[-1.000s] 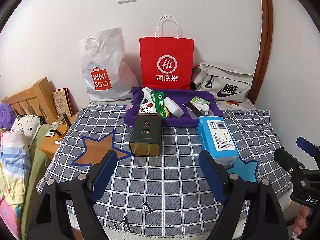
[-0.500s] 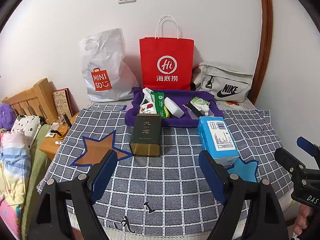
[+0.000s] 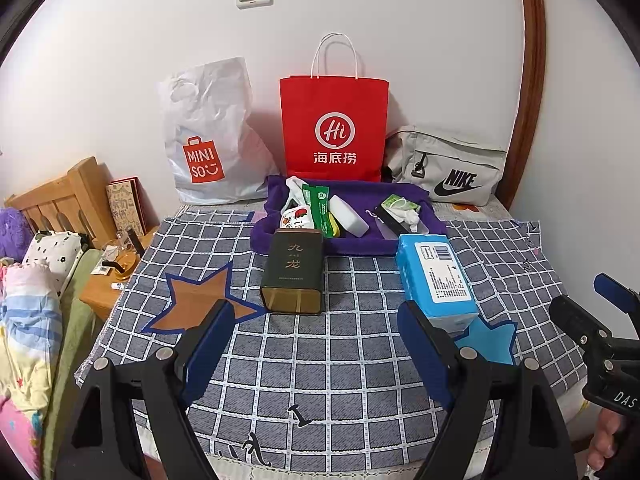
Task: Organize soft objects
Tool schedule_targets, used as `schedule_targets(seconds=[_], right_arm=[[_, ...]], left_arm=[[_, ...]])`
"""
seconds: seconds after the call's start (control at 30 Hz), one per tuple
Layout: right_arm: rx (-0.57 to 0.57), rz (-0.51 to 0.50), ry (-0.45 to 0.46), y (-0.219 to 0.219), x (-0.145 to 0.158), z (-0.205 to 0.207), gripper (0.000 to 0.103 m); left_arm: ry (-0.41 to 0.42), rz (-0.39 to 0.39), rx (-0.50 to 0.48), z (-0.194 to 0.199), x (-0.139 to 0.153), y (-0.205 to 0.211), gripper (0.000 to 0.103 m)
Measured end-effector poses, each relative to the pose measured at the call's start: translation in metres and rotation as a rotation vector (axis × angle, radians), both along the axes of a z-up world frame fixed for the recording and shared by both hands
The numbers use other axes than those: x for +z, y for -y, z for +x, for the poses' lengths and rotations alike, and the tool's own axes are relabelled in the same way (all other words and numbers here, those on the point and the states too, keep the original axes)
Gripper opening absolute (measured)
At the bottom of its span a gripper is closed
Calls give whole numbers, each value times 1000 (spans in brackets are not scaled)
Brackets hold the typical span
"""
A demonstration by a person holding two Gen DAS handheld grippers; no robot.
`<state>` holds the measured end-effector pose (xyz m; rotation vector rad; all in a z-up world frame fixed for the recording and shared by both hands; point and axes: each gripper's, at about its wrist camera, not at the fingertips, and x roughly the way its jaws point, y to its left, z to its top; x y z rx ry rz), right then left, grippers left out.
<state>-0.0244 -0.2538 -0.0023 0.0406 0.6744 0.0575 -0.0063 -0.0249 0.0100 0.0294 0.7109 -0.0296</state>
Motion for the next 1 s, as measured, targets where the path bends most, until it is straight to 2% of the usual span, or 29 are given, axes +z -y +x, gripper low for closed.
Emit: schedule_targets(seconds=[1.0], right_arm=[[-10, 2, 10, -1, 5, -1, 103]], left_arm=[[1, 2, 3, -2, 5, 0, 83]])
